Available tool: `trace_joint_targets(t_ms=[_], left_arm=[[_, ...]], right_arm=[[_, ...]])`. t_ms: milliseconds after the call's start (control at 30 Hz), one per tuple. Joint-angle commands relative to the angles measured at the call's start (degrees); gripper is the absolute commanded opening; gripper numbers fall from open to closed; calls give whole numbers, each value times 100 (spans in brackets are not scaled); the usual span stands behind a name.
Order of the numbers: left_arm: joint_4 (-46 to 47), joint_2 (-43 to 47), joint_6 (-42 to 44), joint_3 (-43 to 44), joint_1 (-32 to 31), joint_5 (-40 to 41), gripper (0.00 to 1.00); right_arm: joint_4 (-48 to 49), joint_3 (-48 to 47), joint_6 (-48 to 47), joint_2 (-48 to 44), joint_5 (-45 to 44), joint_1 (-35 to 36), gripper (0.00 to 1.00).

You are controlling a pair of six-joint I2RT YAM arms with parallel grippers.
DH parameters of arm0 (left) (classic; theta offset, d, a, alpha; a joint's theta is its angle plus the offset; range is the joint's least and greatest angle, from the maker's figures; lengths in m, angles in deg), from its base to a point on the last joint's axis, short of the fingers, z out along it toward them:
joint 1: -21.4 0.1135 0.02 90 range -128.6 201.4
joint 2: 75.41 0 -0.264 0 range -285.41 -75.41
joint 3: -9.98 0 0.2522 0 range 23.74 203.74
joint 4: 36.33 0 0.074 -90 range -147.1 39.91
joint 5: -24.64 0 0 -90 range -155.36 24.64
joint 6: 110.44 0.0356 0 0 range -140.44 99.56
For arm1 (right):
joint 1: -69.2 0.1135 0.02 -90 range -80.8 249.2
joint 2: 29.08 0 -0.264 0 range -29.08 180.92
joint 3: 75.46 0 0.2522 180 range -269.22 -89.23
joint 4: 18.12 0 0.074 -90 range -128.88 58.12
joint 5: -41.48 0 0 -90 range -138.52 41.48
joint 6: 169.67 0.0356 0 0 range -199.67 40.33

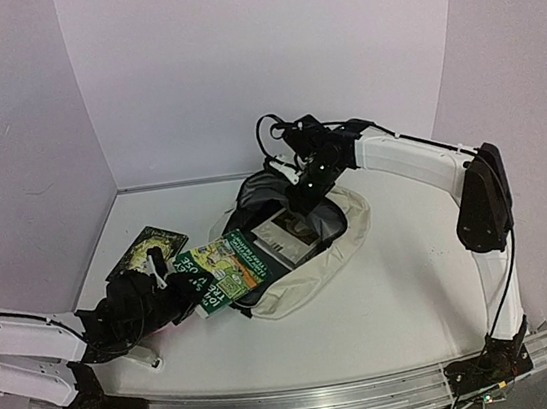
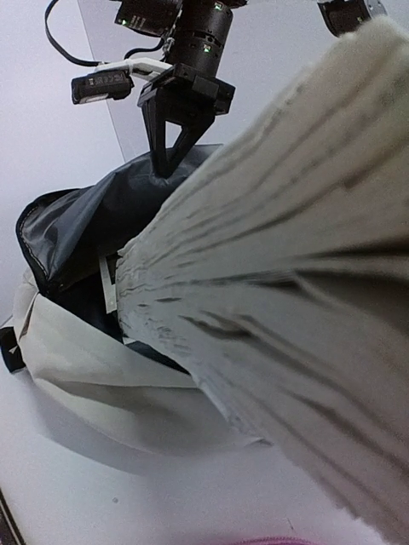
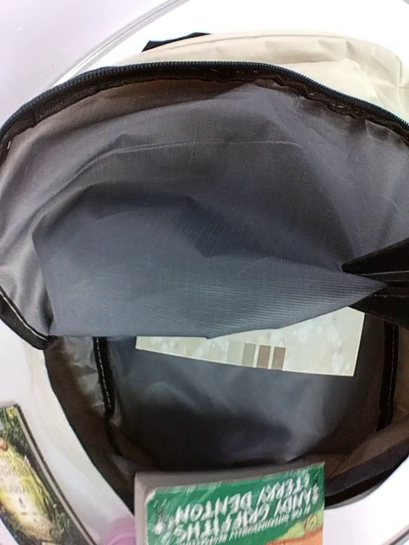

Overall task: Pack the student bag
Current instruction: Place the book in the student bag.

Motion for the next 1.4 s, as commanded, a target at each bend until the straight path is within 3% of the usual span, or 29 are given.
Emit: trace_joint_targets(t_ms=[0,400,767,867,1167,1200,1367], left_arm=[[1781,-463,-234,453,56,-351,0],[3934,-2704,-1213,1109,443,-958,0],[5168,-4710,-2079,1581,461,-935,0],[5000,-4920,-2042,1986,462,-1029,0],[3247,-4839,-1538,3260,470,-967,1],[2942,-4776,-1531,3295,470,-892,4],[2092,-4397,-1487,3164,471,-781,43]], right_arm=[[109,86,148,-396,429,53,0],[87,-147,340,-352,670,70,0],[36,-267,372,-374,776,126,0],[31,-191,373,-386,841,161,0],[23,-93,384,-377,943,286,0],[24,-89,380,-378,932,288,0],[26,-24,335,-377,834,285,0]])
